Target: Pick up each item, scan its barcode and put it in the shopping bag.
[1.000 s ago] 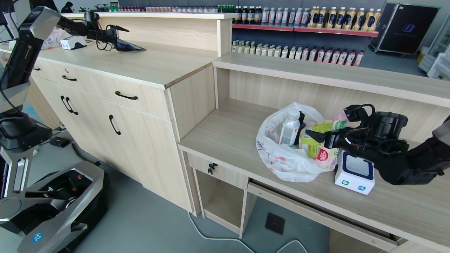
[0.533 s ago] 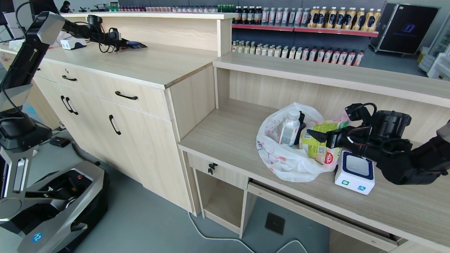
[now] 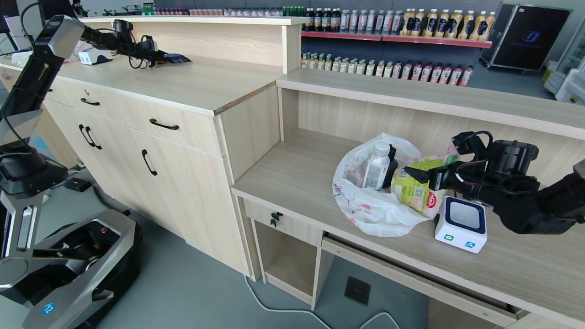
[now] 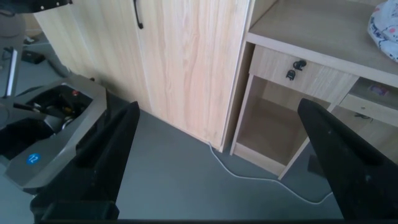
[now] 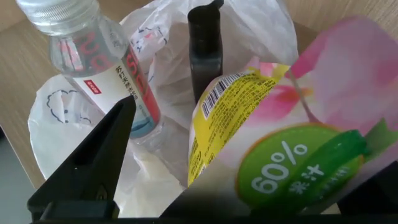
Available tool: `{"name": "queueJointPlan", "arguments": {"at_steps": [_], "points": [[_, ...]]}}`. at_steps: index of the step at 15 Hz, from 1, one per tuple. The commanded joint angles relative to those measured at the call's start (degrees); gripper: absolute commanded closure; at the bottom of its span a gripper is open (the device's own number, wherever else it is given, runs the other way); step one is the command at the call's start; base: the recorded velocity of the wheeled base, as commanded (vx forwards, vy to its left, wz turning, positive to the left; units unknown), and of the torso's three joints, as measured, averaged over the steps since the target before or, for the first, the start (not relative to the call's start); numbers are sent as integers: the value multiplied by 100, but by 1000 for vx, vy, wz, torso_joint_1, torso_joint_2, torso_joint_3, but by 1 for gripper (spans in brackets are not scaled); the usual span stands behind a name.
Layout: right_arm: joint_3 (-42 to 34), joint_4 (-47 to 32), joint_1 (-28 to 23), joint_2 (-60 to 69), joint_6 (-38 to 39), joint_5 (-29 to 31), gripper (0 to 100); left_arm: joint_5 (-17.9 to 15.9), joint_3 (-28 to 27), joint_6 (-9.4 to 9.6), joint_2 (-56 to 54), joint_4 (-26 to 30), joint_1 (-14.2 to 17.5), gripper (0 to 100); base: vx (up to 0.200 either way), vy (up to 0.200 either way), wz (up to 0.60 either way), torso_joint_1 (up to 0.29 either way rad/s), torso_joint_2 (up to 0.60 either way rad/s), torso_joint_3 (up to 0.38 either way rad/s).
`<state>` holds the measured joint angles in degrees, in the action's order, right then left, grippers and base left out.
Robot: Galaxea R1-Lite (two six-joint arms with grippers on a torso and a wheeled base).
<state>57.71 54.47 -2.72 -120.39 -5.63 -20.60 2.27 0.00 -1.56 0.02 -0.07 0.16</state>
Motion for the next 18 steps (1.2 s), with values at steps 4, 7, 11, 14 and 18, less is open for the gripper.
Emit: {"name": "queueJointPlan", "arguments": {"at_steps": [4,7,11,14,18], "points": [[636,-33,-97,-397,-34,12,0,2,0,-2,-2,-1,2,0,0,0,0,0,0,0],[1102,-112,-36,-608,-43,12,0,2,0,-2,-2,-1,2,0,0,0,0,0,0,0],[1462,-288,166,-687,-26,12,0,2,0,-2,-2,-1,2,0,0,0,0,0,0,0],[1761,-358,219,-722,-8,4,0,2,0,-2,-2,-1,2,0,0,0,0,0,0,0],[1805,-428,210,-801,-70,-5,0,2,0,-2,-2,-1,2,0,0,0,0,0,0,0]]}}
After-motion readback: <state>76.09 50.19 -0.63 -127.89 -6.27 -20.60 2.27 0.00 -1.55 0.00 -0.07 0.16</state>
